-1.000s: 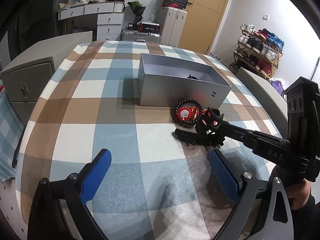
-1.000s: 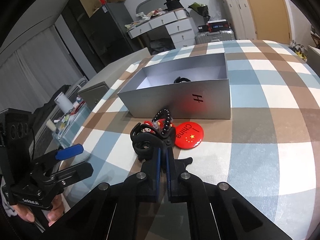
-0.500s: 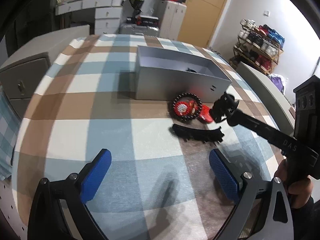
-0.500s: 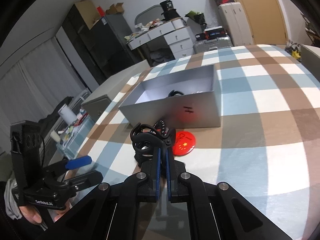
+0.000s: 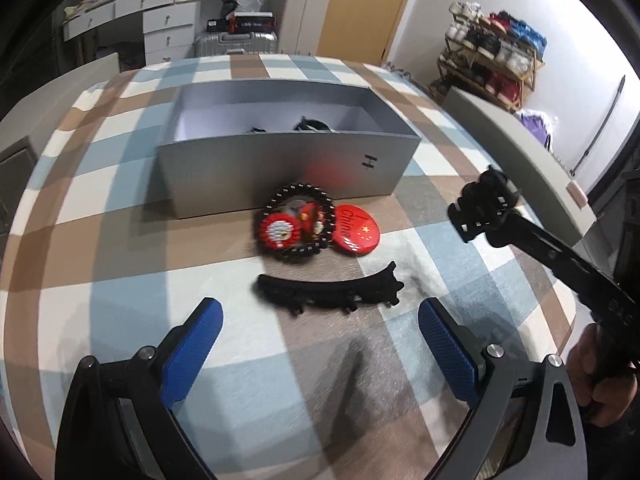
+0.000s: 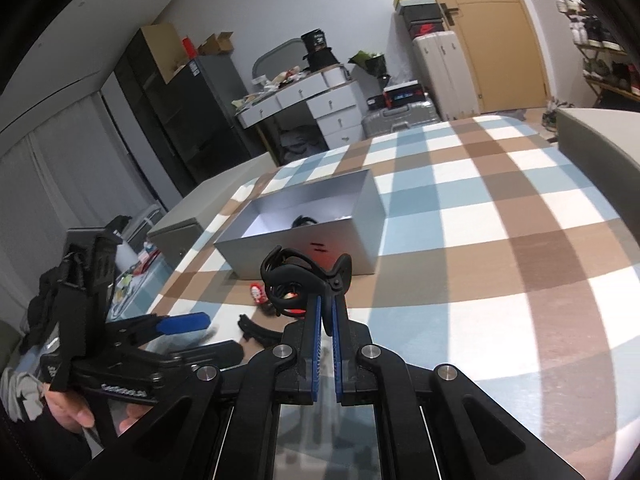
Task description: Organize jewelry
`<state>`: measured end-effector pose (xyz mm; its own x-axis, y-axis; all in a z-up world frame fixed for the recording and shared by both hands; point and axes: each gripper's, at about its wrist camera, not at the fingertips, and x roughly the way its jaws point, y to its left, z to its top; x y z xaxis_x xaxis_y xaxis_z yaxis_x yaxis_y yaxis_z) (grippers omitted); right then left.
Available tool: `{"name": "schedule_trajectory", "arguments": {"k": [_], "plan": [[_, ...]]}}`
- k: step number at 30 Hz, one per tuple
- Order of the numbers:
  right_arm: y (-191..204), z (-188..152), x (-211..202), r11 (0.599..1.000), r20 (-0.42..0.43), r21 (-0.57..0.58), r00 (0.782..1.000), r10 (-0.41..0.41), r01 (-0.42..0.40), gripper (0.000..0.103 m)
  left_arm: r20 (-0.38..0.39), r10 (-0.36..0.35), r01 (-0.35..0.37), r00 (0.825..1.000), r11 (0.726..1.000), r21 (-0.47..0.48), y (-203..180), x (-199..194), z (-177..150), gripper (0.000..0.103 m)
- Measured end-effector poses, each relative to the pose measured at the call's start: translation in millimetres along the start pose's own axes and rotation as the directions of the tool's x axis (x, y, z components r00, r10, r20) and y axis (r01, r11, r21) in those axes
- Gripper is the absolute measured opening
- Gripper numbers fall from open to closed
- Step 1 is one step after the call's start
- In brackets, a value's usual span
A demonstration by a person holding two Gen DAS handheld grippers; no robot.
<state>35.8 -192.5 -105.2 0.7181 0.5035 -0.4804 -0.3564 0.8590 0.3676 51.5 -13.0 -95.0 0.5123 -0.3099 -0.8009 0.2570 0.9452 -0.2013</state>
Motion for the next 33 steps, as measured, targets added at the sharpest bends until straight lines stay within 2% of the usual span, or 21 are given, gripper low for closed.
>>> {"name": "schedule_trajectory", "arguments": {"k": [4, 8, 11, 16, 23, 28, 29, 33], "plan": [[-7.8, -2.7, -4.0, 1.000, 0.002, 0.014, 1.000, -0.007, 0.007, 0.004, -0.013, 0.024, -0.024, 1.000, 1.000, 0.015, -8.0, 7.8, 2.7, 0.096], [-13.4, -6.4, -6.5, 1.000, -0.001, 0.023, 1.000, -0.009, 0.009, 0.004, 0.008, 0.071, -0.071, 0.997, 0.997, 0.030, -8.7, 7.0, 7.5, 0.096], [-15.6, -8.0, -7.9, 1.000, -0.001, 0.025, 1.000, -0.007, 0.007, 0.004, 0.032, 0.073, -0.073, 0.997, 0.997, 0.005, 1.7, 1.6, 14.2, 0.096], [-17.3, -10.1, -9.6, 0.999, 0.001, 0.038, 1.000, 0.004, -0.004, 0.004, 0.027, 0.017, -0.017, 0.999, 0.999, -0.030, 16.4, 5.7, 29.6, 0.096], [-21.2, -12.4, -10.4, 0.998, 0.001, 0.055, 1.000, 0.006, -0.006, 0.004, -0.033, -0.045, 0.045, 0.998, 0.999, -0.004, 10.7, 26.5, 38.1, 0.096], [-23.9, -13.8, -10.5, 0.998, 0.002, 0.062, 1.000, -0.002, 0.002, 0.004, -0.015, -0.070, 0.071, 0.997, 0.997, 0.007, 11.5, 24.5, 38.0, 0.095], [-24.4, -14.1, -10.4, 0.998, 0.001, 0.064, 1.000, -0.002, 0.002, 0.004, -0.010, -0.080, 0.080, 0.997, 0.997, 0.004, 13.1, 24.5, 38.0, 0.095], [-24.1, -15.0, -11.7, 0.998, -0.001, 0.066, 1.000, -0.002, 0.002, 0.004, -0.019, -0.112, 0.112, 0.994, 0.994, 0.004, 18.7, 28.2, 36.9, 0.076]]}}
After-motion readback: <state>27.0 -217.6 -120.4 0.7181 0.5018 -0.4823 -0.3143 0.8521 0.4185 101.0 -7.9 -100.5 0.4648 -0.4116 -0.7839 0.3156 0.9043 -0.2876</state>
